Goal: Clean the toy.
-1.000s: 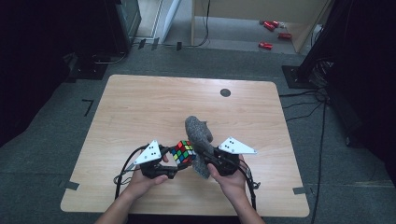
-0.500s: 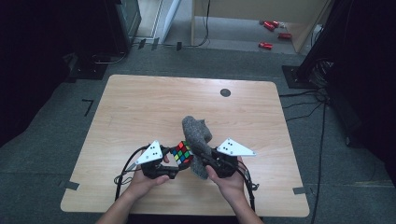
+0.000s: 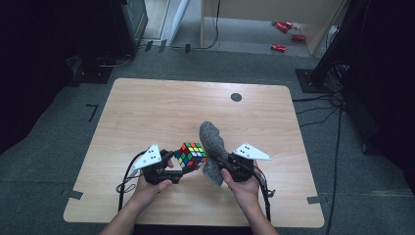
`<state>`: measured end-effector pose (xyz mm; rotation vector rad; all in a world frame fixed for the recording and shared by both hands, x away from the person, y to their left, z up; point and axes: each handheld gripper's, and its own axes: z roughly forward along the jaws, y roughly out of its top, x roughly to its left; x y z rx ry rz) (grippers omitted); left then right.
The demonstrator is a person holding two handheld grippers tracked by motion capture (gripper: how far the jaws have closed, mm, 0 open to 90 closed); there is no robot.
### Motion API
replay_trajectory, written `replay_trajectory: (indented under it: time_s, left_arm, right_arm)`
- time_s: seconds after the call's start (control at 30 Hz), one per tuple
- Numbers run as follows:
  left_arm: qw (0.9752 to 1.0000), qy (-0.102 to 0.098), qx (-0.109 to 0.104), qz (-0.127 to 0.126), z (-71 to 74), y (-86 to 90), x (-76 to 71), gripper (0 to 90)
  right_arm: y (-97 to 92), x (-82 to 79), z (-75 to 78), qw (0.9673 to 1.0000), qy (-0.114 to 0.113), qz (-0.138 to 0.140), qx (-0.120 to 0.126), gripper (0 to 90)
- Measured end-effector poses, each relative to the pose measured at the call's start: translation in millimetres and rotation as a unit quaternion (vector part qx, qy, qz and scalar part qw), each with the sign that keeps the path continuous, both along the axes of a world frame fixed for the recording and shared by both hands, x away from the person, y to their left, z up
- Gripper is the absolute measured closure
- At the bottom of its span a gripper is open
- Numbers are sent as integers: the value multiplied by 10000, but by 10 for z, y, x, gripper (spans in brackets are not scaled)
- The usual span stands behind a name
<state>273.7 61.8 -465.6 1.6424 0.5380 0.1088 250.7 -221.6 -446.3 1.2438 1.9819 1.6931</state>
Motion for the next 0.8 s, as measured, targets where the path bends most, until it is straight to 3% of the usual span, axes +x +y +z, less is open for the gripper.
replay_trajectory:
  time_s: [0.07,0.17,0.2,0.27,0.3,0.37,0.5,0.6,0.7,0.8]
  left_arm:
    - [9995,129,-276,131,35,96,41,351]
    - [9974,320,-592,249,60,220,99,350]
    - [9967,371,-676,267,69,252,111,350]
    - [9960,410,-751,249,88,280,119,351]
    - [9963,397,-728,239,93,279,118,350]
    - [9969,407,-644,203,95,252,111,350]
    - [9975,476,-511,136,78,204,110,350]
    - [9979,524,-385,75,61,178,116,350]
    - [9981,543,-292,57,52,145,112,350]
    - [9980,557,-295,72,57,131,110,350]
  right_arm:
    - [-1,11,-58,10000,-26,46,-66,804]
    - [46,19,-132,9983,-279,474,-196,803]
    - [87,19,-155,9956,-483,743,-303,796]
    - [160,-1,-191,9899,-817,1031,-522,784]
    - [216,-19,-222,9843,-1086,1173,-743,772]
    - [299,-50,-262,9768,-1374,1297,-1008,763]
    - [368,-73,-303,9678,-1632,1351,-1362,757]
    - [332,-58,-295,9669,-1746,1151,-1463,759]
    - [249,-27,-261,9699,-1837,882,-1335,764]
    - [258,-46,-282,9653,-1945,966,-1451,769]
